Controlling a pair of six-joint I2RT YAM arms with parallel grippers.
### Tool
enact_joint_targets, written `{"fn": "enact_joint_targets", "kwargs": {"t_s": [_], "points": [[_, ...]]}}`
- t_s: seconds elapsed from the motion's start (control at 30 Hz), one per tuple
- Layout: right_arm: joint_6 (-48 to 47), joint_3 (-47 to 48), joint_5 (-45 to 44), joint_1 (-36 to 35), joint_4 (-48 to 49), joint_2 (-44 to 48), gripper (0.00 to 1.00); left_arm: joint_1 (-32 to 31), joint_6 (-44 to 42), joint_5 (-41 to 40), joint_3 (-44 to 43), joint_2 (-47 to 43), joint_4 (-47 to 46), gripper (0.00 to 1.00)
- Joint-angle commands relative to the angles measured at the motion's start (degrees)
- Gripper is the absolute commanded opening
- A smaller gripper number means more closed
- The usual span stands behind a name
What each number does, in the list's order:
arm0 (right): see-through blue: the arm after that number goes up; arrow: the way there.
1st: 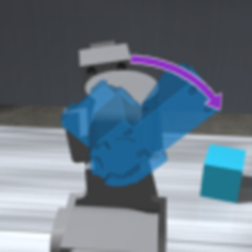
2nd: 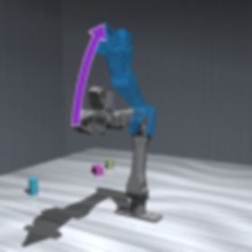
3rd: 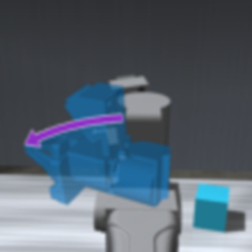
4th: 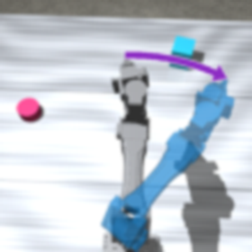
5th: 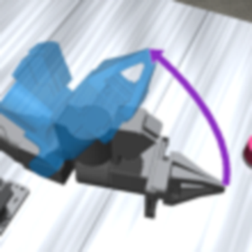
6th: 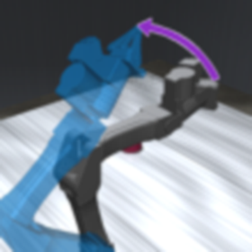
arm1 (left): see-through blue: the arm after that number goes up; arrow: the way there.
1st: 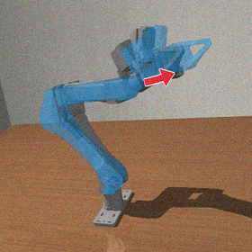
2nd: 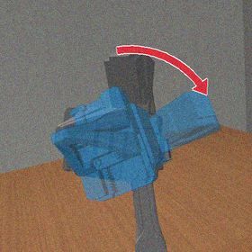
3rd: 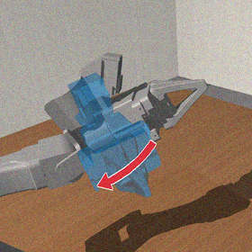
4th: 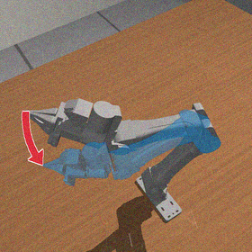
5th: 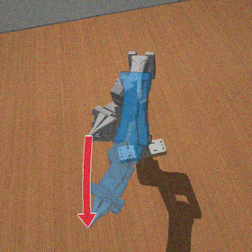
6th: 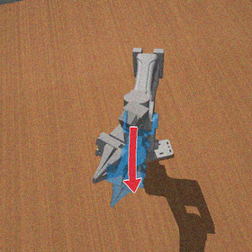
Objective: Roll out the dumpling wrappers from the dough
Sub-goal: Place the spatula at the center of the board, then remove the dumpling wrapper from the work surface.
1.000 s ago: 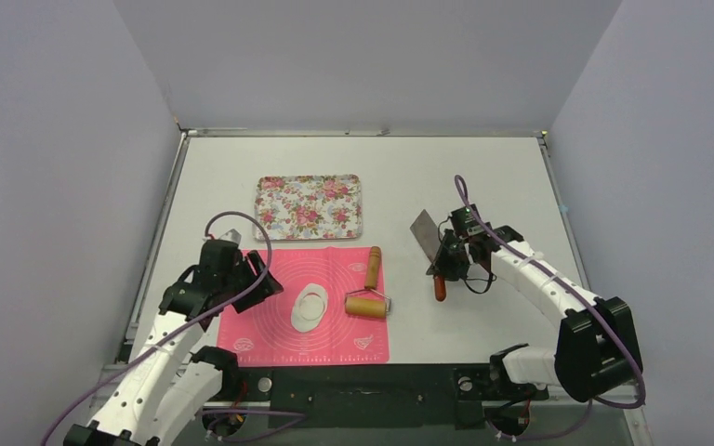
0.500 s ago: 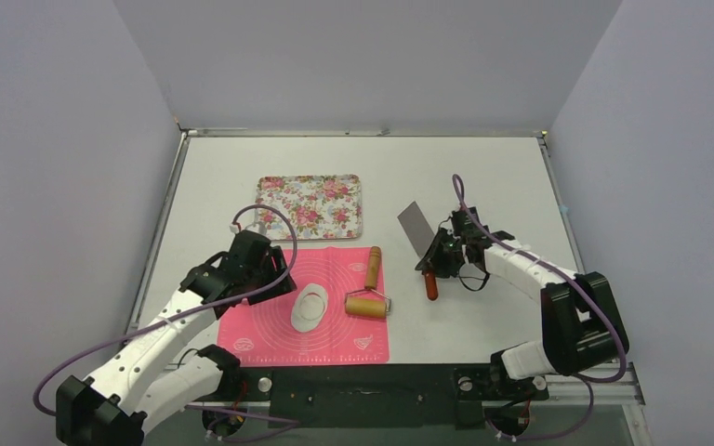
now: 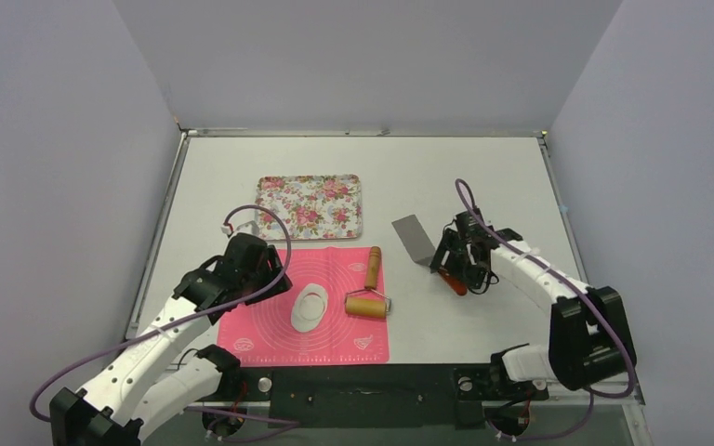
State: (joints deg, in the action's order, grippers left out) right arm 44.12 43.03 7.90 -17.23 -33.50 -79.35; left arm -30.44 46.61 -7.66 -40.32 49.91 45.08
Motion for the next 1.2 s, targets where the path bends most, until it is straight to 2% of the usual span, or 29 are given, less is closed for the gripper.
{"fn": "enact_joint_targets", "kwargs": {"t_s": [0.0,0.03,0.17,0.3,0.4,0.57,0.7,0.8,0.97,1.17], "points": [[-2.28,6.38,-21.08,-0.95,-10.16,10.65,0.72,-0.47,1.57,-2.29,-1.11,-2.59,1.18,0.54],[-3.14,7.98,-25.63,-1.61,-11.63,12.04,0.72,-0.44,1.74,-2.47,-0.78,-2.83,1.4,0.54],[-6.96,13.56,-32.75,-10.84,-11.39,18.44,0.73,-0.5,2.83,-2.85,0.49,-4.38,2.01,0.54],[-13.18,17.99,-28.17,-26.62,-4.93,16.86,0.73,-0.5,3.87,-3.4,0.93,-5.77,2.78,0.54],[-16.16,20.87,-26.82,-35.13,1.94,9.18,0.73,-0.46,4.23,-3.95,0.91,-6.45,3.66,0.54],[-19.98,31.88,-26.17,-45.87,2.89,-12.0,0.67,-0.5,5.41,-4.39,1.05,-7.78,5.34,0.54],[-22.19,41.85,-24.04,-48.63,2.28,-24.89,0.62,-0.5,6.51,-5.15,1.55,-9.3,6.84,0.54],[-21.64,46.16,-21.73,-48.76,2.77,-29.95,0.56,-0.59,7.12,-5.82,1.95,-10.91,8.34,0.54],[-21.27,47.29,-15.01,-48.77,4.64,-36.19,0.49,-0.59,8.03,-6.25,2.43,-12.78,9.04,0.54],[-20.09,45.79,-15.44,-48.01,4.61,-38.37,0.4,-0.59,7.93,-6.36,2.45,-13.0,9.07,0.54]]}}
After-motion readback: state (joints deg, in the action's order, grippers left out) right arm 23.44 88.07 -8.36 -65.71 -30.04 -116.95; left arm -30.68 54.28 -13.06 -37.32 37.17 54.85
